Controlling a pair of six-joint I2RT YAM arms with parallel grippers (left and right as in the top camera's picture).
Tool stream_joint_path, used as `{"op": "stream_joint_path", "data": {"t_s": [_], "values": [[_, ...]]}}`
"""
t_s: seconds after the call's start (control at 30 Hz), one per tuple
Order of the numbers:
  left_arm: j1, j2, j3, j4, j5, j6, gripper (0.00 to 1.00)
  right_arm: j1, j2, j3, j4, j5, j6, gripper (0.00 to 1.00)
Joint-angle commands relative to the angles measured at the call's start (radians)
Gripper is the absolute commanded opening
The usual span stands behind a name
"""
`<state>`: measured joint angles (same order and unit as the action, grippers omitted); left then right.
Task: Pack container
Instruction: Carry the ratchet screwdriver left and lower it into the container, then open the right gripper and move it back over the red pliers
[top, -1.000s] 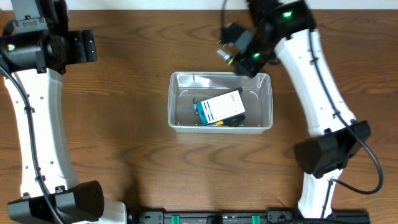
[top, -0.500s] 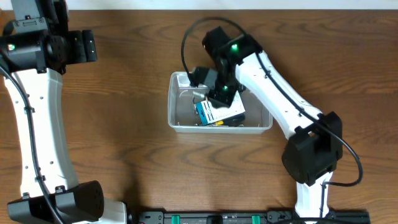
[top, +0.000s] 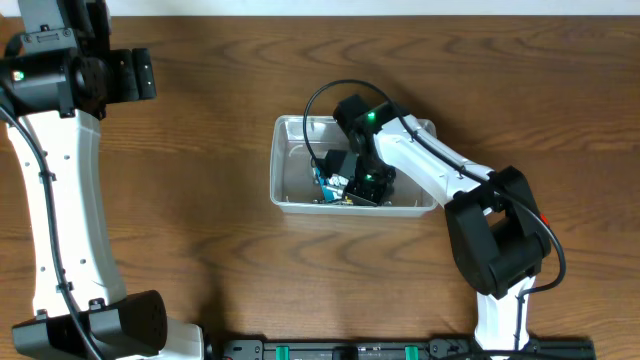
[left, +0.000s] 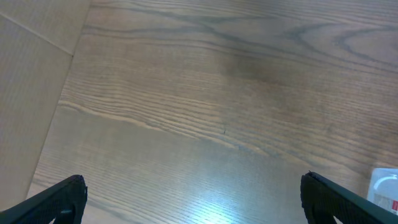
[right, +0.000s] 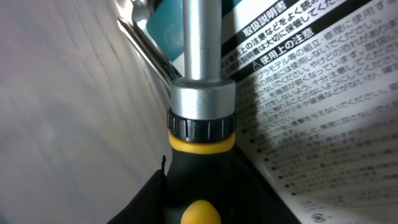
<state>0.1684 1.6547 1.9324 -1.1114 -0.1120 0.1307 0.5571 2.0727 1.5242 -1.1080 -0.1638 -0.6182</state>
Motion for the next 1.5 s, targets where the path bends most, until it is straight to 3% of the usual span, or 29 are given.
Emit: {"op": "stream_joint_path", "data": {"t_s": [0.0, 0.13, 0.23, 0.3, 0.47, 0.63, 0.73, 0.8, 1.13, 1.47], "values": [[0.005, -0.008, 0.011, -0.002, -0.005, -0.005, 0.98, 0.0, -0.004, -0.013, 0.005, -0.012, -0.003, 0.12], [0.005, -0.008, 0.011, -0.002, -0.005, -0.005, 0.98, 0.0, -0.004, -0.002, 0.008, -0.012, -0.003, 0.49], [0.005, -0.008, 0.011, -0.002, -0.005, -0.005, 0.98, 0.0, -0.005, 0.029, -0.003, -0.011, 0.004, 0.69], [0.005, -0.008, 0.011, -0.002, -0.005, -0.005, 0.98, 0.0, -0.005, 0.069, -0.022, -0.004, 0.031, 0.75], [0.005, -0.008, 0.011, -0.002, -0.005, -0.005, 0.98, -0.006, -0.005, 0.229, -0.1, 0.034, 0.102, 0.81], [0.005, -0.008, 0.011, -0.002, -0.005, -0.005, 0.98, -0.045, -0.005, 0.472, -0.256, 0.18, 0.27, 0.84], [0.005, -0.008, 0.011, -0.002, -0.005, -0.005, 0.98, -0.105, -0.005, 0.593, -0.358, 0.263, 0.376, 0.99], [0.005, -0.008, 0.011, -0.002, -0.005, -0.005, 0.98, -0.161, -0.005, 0.646, -0.41, 0.259, 0.405, 0.99], [0.005, -0.008, 0.011, -0.002, -0.005, -0.005, 0.98, -0.541, -0.004, 0.644, -0.477, 0.013, 0.486, 0.99], [0.005, -0.008, 0.011, -0.002, -0.005, -0.005, 0.98, -0.718, -0.005, 0.623, -0.463, 0.066, 0.467, 0.99]]}}
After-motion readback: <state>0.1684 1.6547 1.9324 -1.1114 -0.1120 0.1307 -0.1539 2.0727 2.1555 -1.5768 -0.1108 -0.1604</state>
